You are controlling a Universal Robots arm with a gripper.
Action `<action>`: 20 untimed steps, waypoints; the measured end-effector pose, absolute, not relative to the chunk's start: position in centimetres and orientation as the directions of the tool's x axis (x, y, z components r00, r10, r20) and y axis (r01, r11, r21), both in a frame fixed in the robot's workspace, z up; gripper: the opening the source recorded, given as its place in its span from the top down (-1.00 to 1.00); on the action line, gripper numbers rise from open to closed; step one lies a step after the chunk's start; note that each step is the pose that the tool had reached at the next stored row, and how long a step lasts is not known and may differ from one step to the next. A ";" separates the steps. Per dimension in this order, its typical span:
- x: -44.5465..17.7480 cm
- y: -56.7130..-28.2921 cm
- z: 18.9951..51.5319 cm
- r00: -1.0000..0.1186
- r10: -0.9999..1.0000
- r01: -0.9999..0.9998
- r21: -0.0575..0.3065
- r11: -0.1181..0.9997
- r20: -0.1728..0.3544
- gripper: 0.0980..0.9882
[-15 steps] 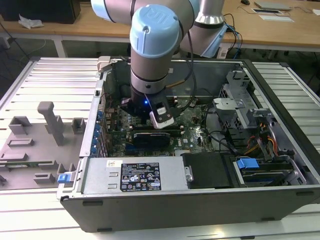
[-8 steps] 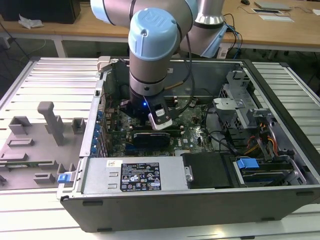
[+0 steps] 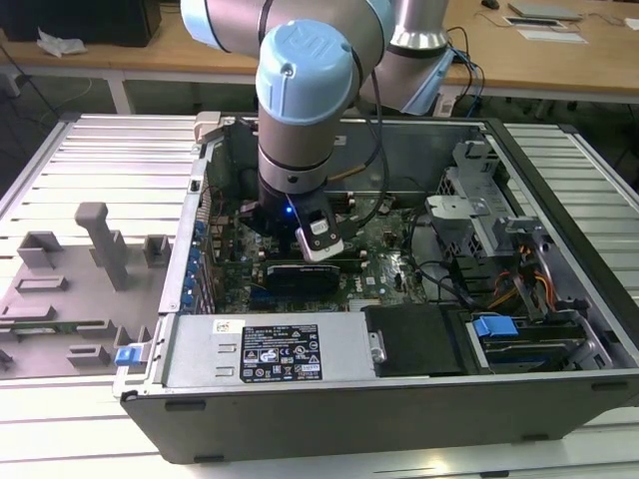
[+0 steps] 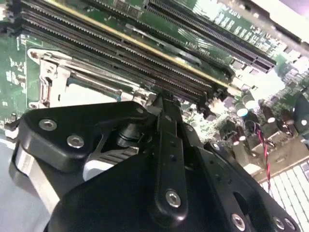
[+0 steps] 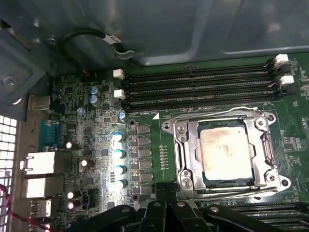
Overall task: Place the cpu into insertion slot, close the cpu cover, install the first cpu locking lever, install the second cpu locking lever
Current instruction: 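Install the second cpu locking lever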
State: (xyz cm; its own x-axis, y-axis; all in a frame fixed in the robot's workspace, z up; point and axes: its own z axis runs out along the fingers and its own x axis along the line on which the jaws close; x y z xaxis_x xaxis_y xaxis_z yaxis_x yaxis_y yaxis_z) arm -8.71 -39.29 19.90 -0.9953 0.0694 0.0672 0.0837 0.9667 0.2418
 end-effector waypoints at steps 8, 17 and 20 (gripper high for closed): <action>-8.7 -39.3 22.5 -0.995 0.069 0.084 0.241 0.967 0.067 0.98; -5.2 -39.3 22.5 -0.995 0.070 0.084 0.241 0.967 0.069 0.98; -3.8 -39.1 22.5 -0.995 0.073 0.086 0.209 0.974 0.069 0.98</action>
State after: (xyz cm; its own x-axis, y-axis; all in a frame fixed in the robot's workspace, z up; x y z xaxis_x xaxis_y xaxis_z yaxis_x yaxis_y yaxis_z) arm -3.85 -39.07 22.50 -0.9949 0.0731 0.0689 0.0860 0.9741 0.2093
